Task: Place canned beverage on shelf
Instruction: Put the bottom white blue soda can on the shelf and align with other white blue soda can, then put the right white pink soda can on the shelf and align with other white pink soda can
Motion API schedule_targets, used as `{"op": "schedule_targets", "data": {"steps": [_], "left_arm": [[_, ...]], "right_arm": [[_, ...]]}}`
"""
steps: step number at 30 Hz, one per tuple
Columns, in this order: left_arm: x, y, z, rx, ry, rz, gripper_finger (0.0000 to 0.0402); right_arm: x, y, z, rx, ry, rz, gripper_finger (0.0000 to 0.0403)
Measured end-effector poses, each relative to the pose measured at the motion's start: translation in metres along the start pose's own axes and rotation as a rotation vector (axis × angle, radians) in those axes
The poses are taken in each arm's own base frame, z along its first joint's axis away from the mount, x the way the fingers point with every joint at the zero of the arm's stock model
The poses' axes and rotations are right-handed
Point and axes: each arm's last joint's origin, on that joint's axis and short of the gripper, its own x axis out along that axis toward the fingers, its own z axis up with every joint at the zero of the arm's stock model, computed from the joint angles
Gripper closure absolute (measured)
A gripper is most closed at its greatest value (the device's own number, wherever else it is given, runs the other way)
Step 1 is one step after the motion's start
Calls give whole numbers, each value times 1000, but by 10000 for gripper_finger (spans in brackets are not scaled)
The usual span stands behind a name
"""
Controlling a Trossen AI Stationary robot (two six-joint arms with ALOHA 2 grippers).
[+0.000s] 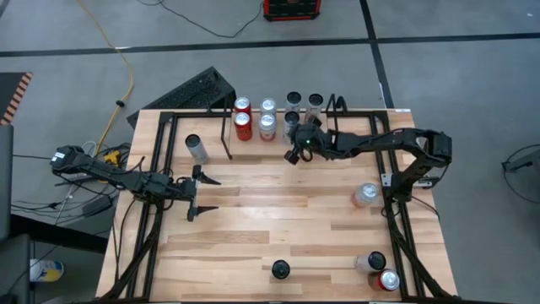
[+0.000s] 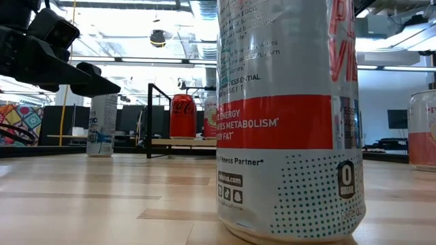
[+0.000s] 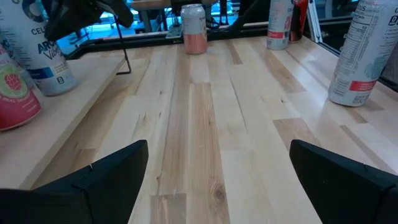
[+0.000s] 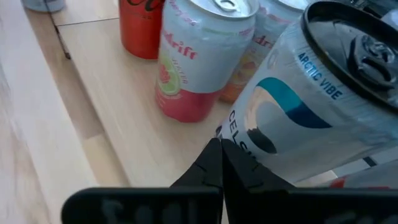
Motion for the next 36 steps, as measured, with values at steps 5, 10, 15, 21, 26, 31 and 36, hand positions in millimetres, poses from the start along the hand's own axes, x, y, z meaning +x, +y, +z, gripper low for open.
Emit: {"op": "schedule_targets", "data": {"steps": [5,10,15,21,26,31,36], "left_arm": [[0,0,0,0,0,0,23],[0,0,0,0,0,0,23],[0,0,0,-14,1,-1,23],[0,0,-4,-70,39,-3,23],[0,0,-5,-144,49,-2,23],[0,-1,-4,-223,46,-24,23],[0,-2,-3,-295,41,-55,23]], "right_arm": [[2,-5,0,2,1,4,383],[3,-6,2,4,-20,5,383],[-15,8,10,-14,-48,92,383],[-81,41,24,-69,-79,259,383],[-143,66,23,-40,-131,431,381],[-192,97,12,34,-136,628,373],[-230,135,-12,1,-115,761,376]]}}
